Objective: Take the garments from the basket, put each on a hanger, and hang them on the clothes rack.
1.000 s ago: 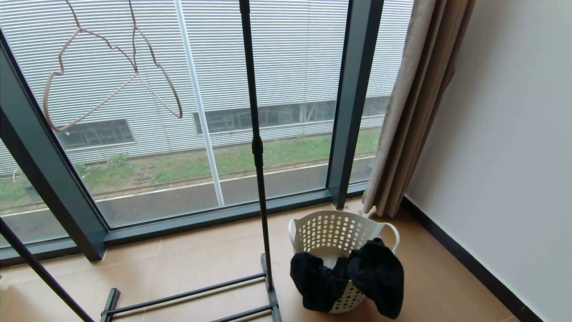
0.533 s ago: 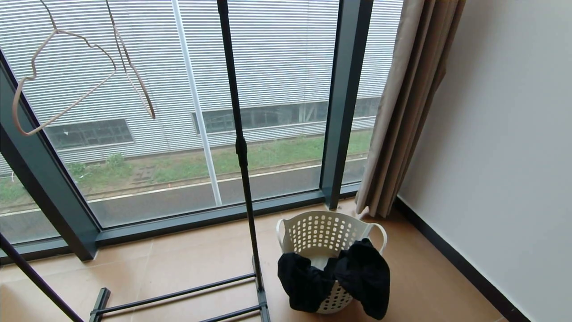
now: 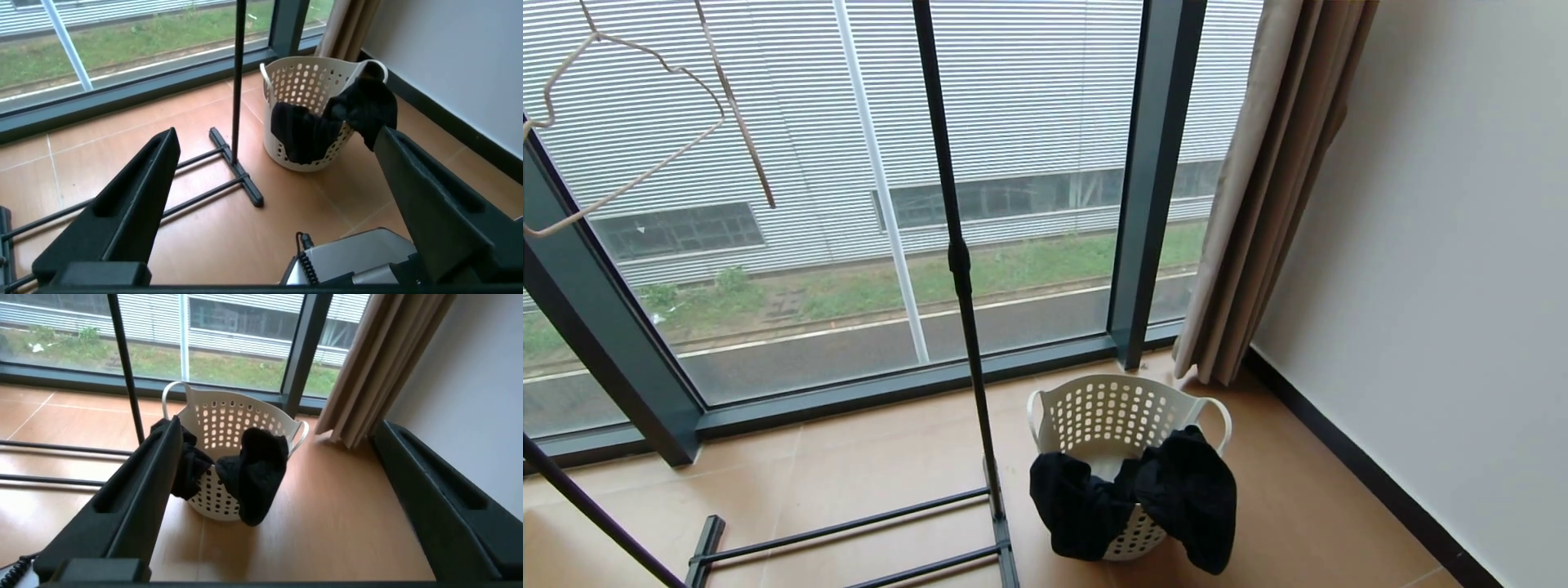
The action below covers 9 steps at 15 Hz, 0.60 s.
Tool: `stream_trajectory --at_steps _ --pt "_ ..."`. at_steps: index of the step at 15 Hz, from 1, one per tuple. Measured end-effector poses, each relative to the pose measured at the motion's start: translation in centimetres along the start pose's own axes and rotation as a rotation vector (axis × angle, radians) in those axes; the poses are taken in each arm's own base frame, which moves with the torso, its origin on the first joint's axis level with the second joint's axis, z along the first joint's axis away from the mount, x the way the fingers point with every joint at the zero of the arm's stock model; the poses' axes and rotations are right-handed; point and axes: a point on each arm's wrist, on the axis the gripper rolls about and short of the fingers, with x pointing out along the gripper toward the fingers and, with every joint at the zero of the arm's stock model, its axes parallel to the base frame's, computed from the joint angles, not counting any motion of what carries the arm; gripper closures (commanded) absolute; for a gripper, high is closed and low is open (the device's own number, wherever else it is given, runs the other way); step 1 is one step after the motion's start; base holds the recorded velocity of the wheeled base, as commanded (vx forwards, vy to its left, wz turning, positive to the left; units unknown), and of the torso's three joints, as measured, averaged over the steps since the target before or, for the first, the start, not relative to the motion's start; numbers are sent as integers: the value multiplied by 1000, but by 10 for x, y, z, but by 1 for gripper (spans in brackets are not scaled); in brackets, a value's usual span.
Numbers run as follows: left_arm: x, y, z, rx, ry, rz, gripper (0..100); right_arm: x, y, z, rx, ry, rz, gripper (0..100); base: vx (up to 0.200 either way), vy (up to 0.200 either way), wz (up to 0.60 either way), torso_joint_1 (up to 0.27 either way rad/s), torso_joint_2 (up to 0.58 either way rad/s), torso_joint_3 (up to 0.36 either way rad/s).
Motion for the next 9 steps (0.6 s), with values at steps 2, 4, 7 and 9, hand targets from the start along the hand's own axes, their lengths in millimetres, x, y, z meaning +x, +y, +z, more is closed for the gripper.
stream_trajectory --at_steps 2,4,7,9 --pt "0 0 0 0 1 0 0 0 0 0 0 0 -1 0 0 0 0 5 2 -198" --pt "0 0 0 0 0 0 0 0 0 0 0 0 -1 0 0 0 0 5 5 -198" --pt "0 0 0 1 0 0 0 0 0 0 0 0 -1 0 0 0 0 5 -1 -204" --pt "0 0 0 1 0 0 0 0 0 0 3 0 0 0 0 0 0 2 5 -198"
